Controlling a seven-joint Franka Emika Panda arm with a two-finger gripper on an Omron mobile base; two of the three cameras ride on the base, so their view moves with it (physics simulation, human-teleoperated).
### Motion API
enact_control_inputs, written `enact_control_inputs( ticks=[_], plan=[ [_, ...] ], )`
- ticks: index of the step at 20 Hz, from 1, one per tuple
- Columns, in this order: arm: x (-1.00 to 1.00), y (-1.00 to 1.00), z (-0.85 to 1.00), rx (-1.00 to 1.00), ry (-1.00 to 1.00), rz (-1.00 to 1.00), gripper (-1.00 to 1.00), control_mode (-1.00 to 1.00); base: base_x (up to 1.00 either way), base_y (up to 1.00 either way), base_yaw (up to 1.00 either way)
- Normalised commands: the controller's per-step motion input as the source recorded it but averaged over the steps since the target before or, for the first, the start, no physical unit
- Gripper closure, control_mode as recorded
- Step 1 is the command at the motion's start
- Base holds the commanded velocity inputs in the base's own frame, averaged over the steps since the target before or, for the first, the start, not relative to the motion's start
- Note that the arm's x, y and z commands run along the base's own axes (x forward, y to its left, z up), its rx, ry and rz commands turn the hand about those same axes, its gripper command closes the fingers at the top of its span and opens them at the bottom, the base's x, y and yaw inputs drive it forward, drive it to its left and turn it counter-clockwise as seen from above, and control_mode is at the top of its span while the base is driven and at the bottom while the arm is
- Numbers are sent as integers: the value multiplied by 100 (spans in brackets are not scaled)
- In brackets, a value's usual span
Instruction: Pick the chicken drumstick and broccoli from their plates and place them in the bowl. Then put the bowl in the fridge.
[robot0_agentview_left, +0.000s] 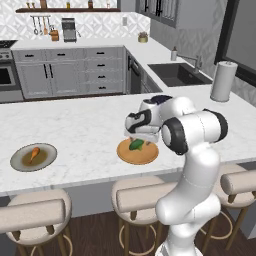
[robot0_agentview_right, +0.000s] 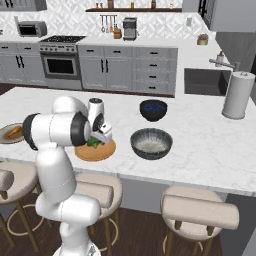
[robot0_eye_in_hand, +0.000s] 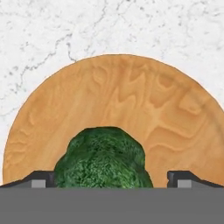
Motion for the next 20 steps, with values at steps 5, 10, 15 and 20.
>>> enact_control_inputs(
  ticks=[5,10,15,20],
  plan=[
    [0,5,-30,0,1,-1,-100,-100,0,0,0],
    [0,24,-20,0,0,-13,100,-100,0,0,0],
    [-1,-3,-1,1,-3,-13,100,-100,0,0,0],
    [-20,-40,56,0,-3,-5,100,-100,0,0,0]
  ],
)
